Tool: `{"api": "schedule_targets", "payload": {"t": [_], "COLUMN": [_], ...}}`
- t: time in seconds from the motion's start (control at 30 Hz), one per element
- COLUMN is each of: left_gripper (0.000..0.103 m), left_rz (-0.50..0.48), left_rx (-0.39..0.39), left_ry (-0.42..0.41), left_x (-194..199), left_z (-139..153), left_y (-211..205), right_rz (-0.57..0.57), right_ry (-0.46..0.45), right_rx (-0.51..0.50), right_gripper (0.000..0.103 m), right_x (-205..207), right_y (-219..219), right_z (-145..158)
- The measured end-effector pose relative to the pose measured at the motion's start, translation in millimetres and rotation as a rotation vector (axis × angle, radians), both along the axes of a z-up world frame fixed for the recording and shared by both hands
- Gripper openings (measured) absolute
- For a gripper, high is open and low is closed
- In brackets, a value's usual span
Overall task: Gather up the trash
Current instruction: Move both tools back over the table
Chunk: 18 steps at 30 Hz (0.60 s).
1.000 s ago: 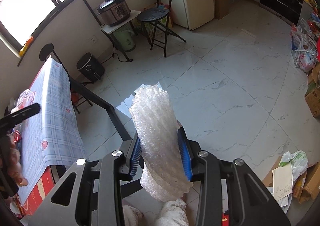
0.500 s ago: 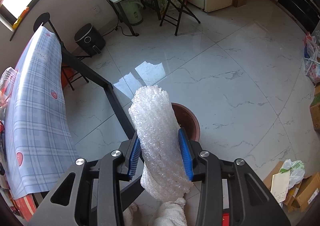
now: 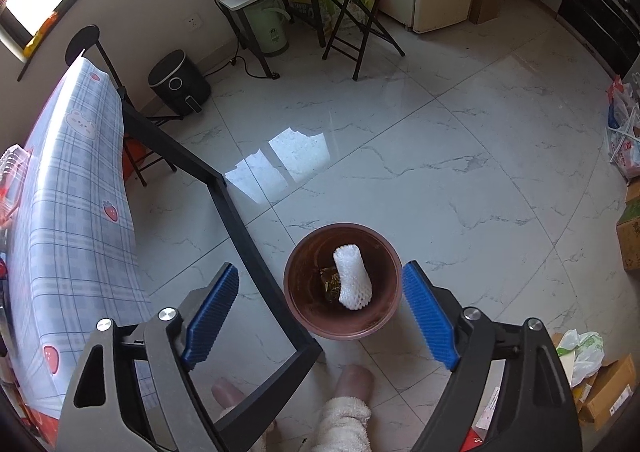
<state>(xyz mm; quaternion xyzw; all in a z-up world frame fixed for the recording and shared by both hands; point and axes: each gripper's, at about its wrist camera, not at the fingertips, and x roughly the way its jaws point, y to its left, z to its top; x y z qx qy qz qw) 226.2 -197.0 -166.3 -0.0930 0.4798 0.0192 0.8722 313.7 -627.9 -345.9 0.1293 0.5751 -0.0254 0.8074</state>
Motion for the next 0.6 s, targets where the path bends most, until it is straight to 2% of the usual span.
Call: {"api": "schedule_targets", "payload": {"t": [0.1, 0.33, 0.5, 0.6], "left_gripper": [0.097, 0.097, 0.097, 0.097], "left_rz": [-0.002, 0.019, 0.106, 0.145], "left_rx": [-0.011, 0.013, 0.024, 0.067], "left_ry": [-0.015, -0.065, -0.094, -0.126], "left_x": [0, -10, -30, -51], "left_z": [4, 23, 45, 64], "left_y": [1, 23, 64, 96], "right_rz": [0.024, 0.094, 0.169, 0.242], "right_ry": [-0.016, -0.102, -0.157, -0.192], "right_rx": [-0.003, 0.007, 0.025, 0.019], "right_gripper": [0.097, 0.098, 0.098, 0.098], "right_x": [-1, -5, 0, 10], "right_y": [5, 20, 45, 74], "right_z": [14, 62, 95, 114]}}
